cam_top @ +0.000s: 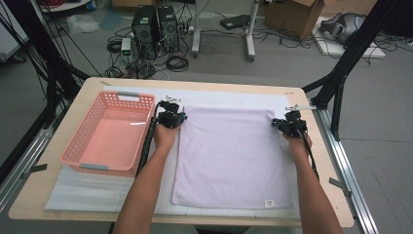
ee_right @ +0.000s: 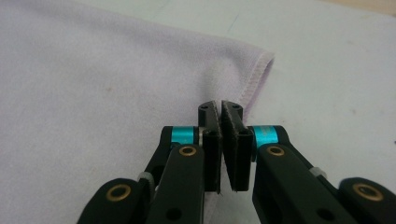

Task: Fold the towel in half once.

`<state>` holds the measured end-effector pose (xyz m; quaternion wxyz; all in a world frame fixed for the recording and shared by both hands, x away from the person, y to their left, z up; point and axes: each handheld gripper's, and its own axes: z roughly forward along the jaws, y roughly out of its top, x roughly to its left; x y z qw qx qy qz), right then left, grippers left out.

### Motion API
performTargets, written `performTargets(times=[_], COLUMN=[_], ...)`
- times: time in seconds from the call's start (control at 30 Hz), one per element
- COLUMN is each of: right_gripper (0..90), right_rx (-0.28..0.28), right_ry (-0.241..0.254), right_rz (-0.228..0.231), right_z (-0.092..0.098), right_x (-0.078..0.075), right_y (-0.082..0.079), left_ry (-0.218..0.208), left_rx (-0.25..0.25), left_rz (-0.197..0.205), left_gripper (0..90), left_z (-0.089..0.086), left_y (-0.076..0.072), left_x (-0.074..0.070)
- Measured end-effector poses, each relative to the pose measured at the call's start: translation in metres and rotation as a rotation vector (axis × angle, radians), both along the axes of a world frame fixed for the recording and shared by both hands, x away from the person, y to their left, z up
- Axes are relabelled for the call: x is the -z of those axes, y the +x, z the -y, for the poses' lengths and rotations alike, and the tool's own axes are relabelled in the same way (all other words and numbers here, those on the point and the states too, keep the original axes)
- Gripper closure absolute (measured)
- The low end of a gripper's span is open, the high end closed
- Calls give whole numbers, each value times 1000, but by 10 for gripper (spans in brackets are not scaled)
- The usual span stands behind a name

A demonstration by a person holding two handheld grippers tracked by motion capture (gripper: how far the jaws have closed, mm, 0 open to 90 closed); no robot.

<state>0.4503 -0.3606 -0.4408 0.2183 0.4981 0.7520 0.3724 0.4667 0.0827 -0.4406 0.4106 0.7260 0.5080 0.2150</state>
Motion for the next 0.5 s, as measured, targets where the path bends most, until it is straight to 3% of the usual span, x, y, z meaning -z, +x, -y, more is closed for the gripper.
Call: performTargets(times=[0.27,0.33,0.5], right_gripper=[871,871,872], right_rx=[45,57,73], right_ry=[-9,-18,-20], right_rz=[34,35,76], right_z=[-3,-3,-4], right_x=[-2,-3,-4], right_y=[5,7,9], left_ry=[-98,-85,-84], left_rx=[-62,-61,-85], left_rz=[-12,-29,-5], left_gripper=[877,877,880], left_z=[-4,-5,-4], left_y=[7,10,13], left_x=[-9,-10,-8])
